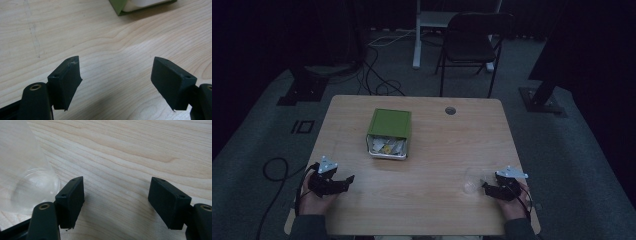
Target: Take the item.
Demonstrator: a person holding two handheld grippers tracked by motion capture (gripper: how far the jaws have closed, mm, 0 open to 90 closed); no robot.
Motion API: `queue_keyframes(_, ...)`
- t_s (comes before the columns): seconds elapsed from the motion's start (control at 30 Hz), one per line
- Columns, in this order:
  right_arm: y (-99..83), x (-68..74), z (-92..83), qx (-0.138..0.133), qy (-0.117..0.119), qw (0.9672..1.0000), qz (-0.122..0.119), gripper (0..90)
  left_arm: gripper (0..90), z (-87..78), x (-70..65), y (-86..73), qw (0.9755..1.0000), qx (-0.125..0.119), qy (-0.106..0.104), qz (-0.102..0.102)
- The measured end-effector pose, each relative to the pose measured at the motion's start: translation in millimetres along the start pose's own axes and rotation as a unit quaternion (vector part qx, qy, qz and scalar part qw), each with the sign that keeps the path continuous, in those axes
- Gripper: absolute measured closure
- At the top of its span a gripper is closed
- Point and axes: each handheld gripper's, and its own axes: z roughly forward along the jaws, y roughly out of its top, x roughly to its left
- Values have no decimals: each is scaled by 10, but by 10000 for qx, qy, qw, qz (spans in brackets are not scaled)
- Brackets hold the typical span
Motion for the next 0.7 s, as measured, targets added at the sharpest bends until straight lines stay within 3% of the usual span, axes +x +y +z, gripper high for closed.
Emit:
queue_keyframes(0.13,0,0,0,1,0,10000,1,287,248,14,-30,52,10000,-32,-42,-20)
queue_keyframes(0.7,0,0,-1,4,0,10000,-1,287,248,-40,-169,250,9991,-225,-257,247)
